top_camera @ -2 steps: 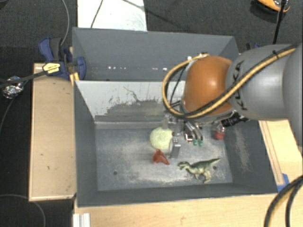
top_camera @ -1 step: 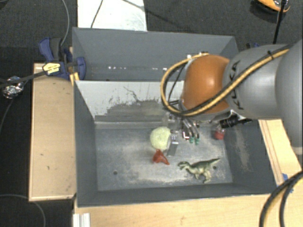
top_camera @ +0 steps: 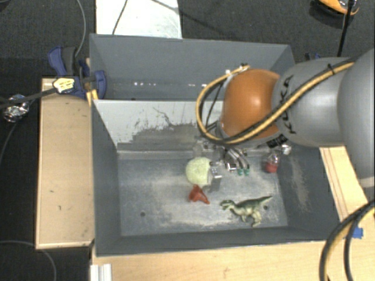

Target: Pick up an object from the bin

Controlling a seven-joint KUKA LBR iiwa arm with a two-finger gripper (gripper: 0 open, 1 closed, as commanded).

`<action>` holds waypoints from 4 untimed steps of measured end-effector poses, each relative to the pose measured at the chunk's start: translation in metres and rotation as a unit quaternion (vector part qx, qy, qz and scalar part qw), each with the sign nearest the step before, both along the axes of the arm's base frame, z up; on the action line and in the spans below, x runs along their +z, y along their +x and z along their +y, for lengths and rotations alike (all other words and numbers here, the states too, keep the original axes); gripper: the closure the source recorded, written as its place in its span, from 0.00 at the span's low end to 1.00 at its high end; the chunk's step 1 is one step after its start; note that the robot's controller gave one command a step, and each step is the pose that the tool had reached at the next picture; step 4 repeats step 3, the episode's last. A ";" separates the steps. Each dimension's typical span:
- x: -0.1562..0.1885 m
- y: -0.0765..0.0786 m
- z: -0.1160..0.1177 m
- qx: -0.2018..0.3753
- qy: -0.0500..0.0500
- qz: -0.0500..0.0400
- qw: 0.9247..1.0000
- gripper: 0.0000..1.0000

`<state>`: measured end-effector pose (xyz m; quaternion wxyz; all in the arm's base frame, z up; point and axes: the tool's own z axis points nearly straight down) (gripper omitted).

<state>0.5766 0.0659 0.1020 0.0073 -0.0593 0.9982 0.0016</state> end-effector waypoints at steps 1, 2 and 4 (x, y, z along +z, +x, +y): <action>-0.029 -0.004 0.000 0.004 0.001 -0.001 1.000 1.00; -0.029 -0.004 0.000 0.004 0.001 -0.001 1.000 1.00; 0.113 -0.006 -0.005 -0.007 0.001 -0.003 1.000 1.00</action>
Offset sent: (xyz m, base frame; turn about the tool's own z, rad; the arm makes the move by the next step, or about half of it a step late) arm 0.0000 0.0000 0.0000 0.0000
